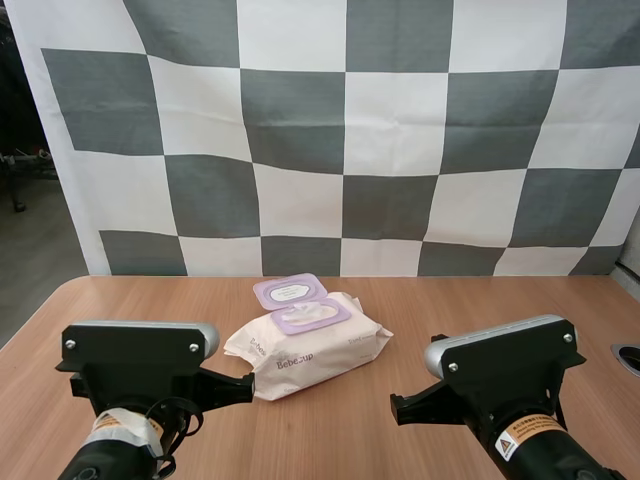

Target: Open the wet wipes lid

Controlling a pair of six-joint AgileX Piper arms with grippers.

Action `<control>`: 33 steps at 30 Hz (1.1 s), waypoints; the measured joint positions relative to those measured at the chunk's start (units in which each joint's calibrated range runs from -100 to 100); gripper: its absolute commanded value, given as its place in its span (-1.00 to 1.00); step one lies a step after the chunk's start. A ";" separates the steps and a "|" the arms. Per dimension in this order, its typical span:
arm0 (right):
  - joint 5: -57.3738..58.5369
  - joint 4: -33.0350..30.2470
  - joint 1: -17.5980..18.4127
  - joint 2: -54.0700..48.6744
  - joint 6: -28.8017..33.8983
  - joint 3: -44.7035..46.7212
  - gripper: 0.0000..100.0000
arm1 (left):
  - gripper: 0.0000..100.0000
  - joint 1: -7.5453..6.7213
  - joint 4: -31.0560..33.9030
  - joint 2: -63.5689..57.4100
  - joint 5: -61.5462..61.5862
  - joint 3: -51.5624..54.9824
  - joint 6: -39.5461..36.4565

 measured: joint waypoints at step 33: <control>1.19 -0.94 0.00 0.00 0.00 0.00 -1.00 | -1.00 0.00 0.19 0.00 -1.15 0.00 0.08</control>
